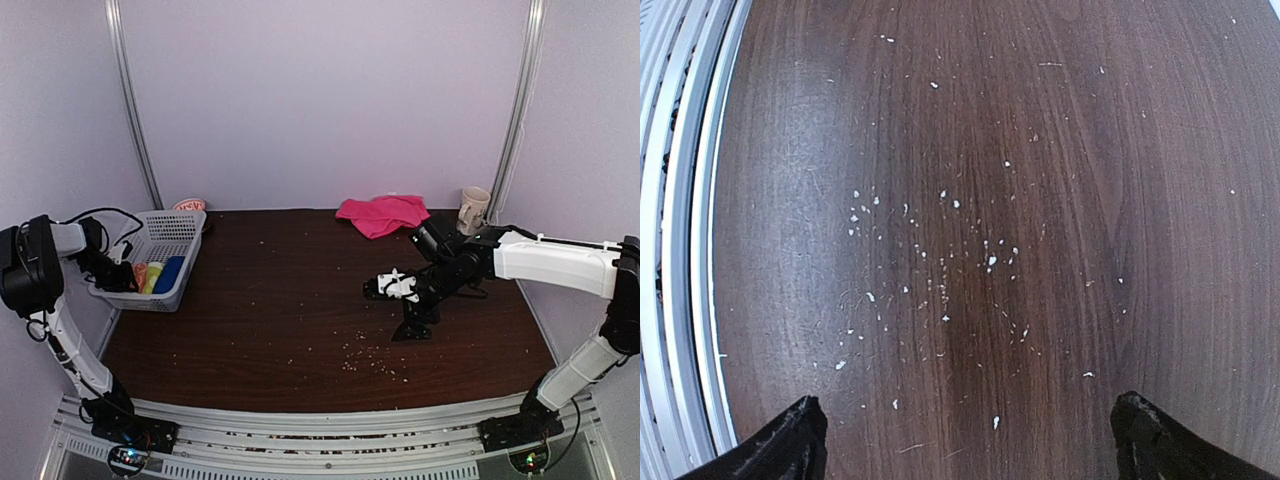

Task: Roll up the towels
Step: Place the towel in the bin.

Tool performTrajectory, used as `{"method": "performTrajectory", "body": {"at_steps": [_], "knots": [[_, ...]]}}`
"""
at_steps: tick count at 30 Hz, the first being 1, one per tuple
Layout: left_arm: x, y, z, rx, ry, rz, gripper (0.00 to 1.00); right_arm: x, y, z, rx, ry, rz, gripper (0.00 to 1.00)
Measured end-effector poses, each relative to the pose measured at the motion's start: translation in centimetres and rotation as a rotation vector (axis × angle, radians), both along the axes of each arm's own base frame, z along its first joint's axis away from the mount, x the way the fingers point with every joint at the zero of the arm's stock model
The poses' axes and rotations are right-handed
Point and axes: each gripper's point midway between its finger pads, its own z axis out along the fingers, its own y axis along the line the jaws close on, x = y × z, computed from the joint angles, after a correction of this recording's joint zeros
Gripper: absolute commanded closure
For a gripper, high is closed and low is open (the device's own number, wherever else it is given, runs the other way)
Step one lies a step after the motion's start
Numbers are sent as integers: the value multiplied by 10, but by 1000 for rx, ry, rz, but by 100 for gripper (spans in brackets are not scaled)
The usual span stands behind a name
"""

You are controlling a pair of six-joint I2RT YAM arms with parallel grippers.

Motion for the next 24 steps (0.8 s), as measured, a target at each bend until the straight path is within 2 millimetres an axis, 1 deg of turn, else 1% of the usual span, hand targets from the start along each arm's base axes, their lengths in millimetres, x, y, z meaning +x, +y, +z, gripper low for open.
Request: {"method": "performTrajectory", "body": {"at_steps": [3, 6, 10, 16, 19, 24], "knots": [[-2, 3, 0, 11, 9, 16, 56, 0, 1, 0, 0, 0, 3, 0], [-3, 5, 5, 27, 7, 30, 51, -1, 1, 0, 0, 0, 6, 0], [-4, 7, 18, 46, -14, 44, 49, -3, 3, 0, 0, -1, 13, 0], [-1, 11, 42, 75, -61, 57, 36, -4, 4, 0, 0, 0, 17, 0], [1, 12, 47, 79, -74, 61, 35, -5, 5, 0, 0, -1, 20, 0], [1, 11, 46, 74, -72, 64, 36, -6, 6, 0, 0, -1, 24, 0]]}}
